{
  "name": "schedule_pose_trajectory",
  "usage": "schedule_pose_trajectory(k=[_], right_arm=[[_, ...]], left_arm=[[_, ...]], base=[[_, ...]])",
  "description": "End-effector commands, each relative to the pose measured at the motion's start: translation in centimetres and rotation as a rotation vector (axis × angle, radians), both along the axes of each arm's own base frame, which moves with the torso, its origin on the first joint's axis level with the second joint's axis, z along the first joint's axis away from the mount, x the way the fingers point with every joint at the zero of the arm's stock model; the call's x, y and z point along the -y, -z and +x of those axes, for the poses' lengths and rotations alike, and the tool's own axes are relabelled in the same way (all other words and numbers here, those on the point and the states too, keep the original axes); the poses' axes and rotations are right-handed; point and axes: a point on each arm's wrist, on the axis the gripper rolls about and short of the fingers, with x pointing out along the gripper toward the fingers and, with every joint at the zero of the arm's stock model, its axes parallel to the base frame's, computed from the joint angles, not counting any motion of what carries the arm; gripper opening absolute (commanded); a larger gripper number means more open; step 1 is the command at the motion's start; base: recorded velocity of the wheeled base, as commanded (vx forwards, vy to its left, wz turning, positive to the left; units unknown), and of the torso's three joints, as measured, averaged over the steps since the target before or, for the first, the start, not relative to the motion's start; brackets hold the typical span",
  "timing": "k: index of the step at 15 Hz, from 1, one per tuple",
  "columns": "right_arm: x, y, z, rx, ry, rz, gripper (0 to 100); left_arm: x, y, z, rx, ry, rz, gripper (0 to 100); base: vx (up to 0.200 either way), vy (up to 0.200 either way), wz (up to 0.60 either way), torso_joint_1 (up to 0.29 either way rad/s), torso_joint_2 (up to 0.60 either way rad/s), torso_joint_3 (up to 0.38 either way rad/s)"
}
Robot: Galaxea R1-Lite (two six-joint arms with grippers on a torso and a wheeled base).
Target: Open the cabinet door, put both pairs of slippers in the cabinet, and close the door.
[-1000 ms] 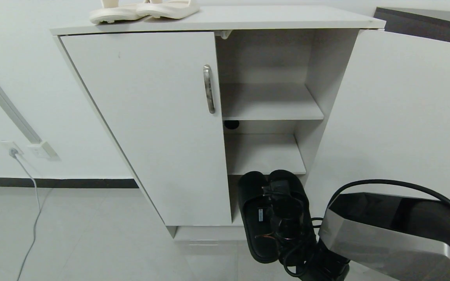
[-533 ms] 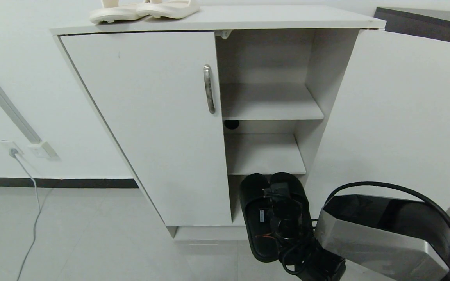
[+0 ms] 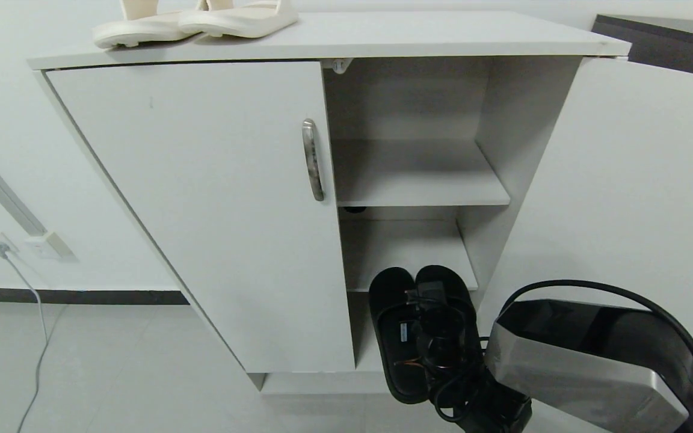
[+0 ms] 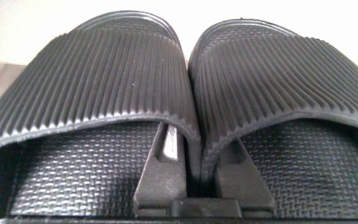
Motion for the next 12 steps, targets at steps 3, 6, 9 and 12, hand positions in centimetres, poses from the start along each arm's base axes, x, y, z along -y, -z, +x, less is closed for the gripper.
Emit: schedule_pose_trajectory(k=[3, 6, 9, 12], right_arm=[[0.0, -0.3, 0.0, 0.006, 0.002, 0.004, 0], [-0.2, -0.8, 0.7, 0.026, 0.008, 0.022, 0], [-0.3, -1.6, 1.8, 0.061, 0.014, 0.036, 0], [-0.4, -1.2, 4.1, 0.049, 0.04, 0.031, 0]], left_arm=[[0.0, 0.0, 0.0, -0.002, 0.0, -0.001, 0], [0.0, 0.0, 0.0, -0.002, 0.0, -0.001, 0], [0.0, 0.0, 0.0, -0.002, 0.0, 0.0, 0], [0.0, 0.0, 0.0, -0.002, 0.0, -0.001, 0]], base=[[0.133, 0.0, 0.0, 0.003, 0.0, 0.005], [0.0, 0.0, 0.0, 0.0, 0.0, 0.0], [0.0, 0.0, 0.0, 0.0, 0.0, 0.0], [0.0, 0.0, 0.0, 0.0, 0.0, 0.0]])
